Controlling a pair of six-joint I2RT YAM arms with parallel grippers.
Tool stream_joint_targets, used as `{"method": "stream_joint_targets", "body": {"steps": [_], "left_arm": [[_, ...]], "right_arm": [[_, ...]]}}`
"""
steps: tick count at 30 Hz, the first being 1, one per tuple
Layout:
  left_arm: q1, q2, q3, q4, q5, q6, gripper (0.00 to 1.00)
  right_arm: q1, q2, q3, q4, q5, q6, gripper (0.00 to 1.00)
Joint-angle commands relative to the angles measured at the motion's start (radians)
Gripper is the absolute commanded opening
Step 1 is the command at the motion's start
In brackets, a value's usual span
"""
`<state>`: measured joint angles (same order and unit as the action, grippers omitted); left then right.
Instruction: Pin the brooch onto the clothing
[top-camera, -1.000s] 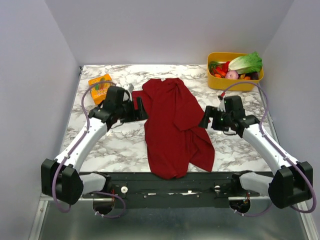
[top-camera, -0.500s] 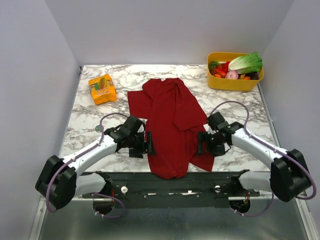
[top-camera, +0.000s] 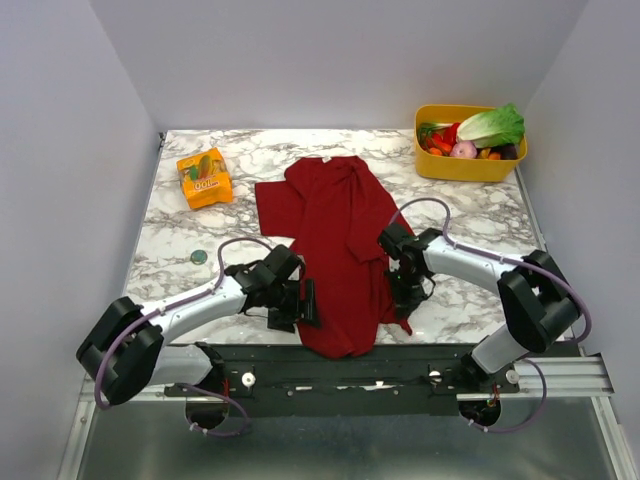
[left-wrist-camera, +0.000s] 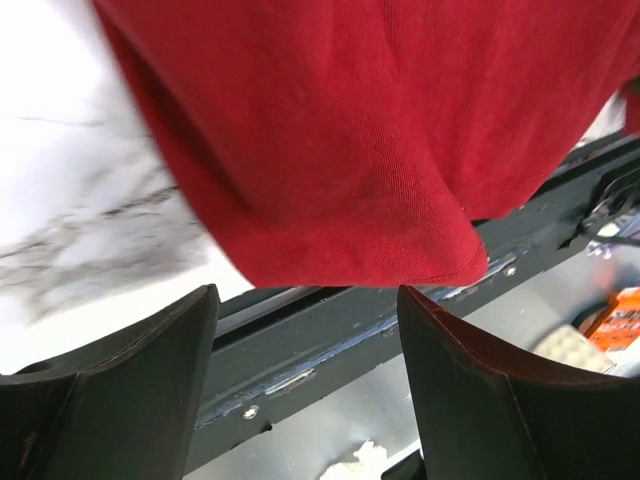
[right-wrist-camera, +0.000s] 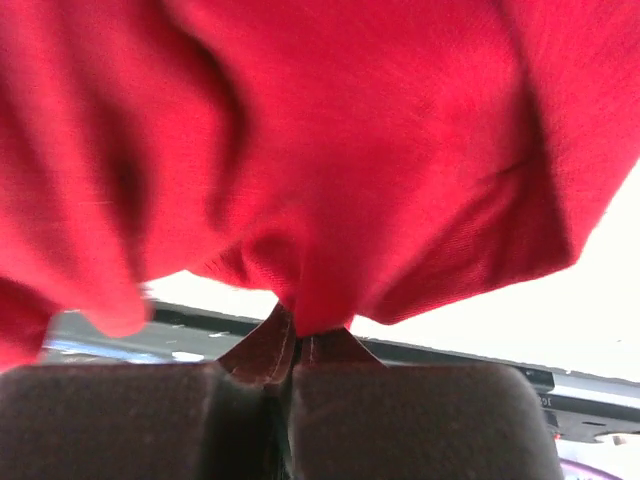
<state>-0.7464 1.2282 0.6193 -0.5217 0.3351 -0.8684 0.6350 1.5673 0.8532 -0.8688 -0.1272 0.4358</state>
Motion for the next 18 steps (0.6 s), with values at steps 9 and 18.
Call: {"method": "stream_joint_targets", "body": {"steps": [9,18], "left_arm": [[-0.139,0.083,-0.039,0.127,0.012,-0.109,0.8],[-0.208,0.264,-0.059,0.287,-0.044,-0.147,0.54]], "right_arm": [[0.006,-0.046,0.279,-0.027,0.095,-0.032,0.0],[0.003,-0.076,0.308,-0.033,0.09,-0.043,0.01]]}}
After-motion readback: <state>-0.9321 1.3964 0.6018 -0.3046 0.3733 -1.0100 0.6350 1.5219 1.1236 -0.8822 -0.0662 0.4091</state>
